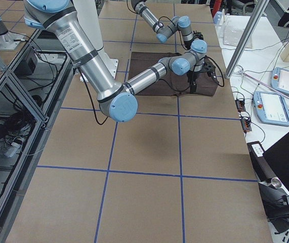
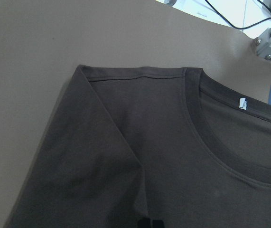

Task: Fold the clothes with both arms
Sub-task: 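Grasp the sleeve nearest the left gripper and fold it inward onto the shirt, then move the right gripper to the hem corner nearest it while left gripper withdraws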

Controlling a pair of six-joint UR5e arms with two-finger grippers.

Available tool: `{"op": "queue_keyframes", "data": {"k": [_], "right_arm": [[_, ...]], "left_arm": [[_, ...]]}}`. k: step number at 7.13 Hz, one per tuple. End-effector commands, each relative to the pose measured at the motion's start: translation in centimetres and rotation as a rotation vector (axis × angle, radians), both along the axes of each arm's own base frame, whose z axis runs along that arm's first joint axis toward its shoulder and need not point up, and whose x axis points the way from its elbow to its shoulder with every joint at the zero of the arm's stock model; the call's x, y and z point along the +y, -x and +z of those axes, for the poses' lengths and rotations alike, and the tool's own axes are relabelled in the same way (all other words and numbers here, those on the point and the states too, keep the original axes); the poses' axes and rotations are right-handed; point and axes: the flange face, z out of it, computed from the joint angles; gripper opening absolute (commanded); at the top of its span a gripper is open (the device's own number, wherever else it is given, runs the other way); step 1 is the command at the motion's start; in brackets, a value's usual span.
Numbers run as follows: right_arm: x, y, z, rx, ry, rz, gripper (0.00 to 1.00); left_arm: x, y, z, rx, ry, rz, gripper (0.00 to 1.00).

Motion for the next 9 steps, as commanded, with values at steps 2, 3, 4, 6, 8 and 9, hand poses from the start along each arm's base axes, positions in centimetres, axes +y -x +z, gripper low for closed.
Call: {"op": "queue_keyframes", "data": {"k": [2,3,4,6,8,9], "right_arm": [[0.6,0.2,-0.4,-0.002,-0.018,-0.003,1.0],[1.7,0.4,0.0,0.006,-0.027,-0.006,1.0],[4.4,0.8,0.5,0.018,-0.048,-0.006,1.0],[12.7,2.9,0.7,-0.005,0.052,0.074,1.0],[21.5,3.4,-0.9,-0.066,0.149,0.122,1.0],[28.4,5.3,0.8,-0.033,0.177,0.15,1.0]], "left_arm": [[0.2,0.2,-1.3,0.032,-0.028,0.003,1.0],[0.8,0.8,-2.9,0.049,-0.053,0.016,1.0],[2.7,1.9,-2.4,0.077,-0.039,0.076,1.0],[7.6,6.0,-1.4,0.072,-0.044,0.169,1.0],[15.1,13.2,-3.1,-0.016,-0.107,0.258,1.0],[18.2,16.1,-3.0,-0.011,-0.122,0.279,1.0]]}}
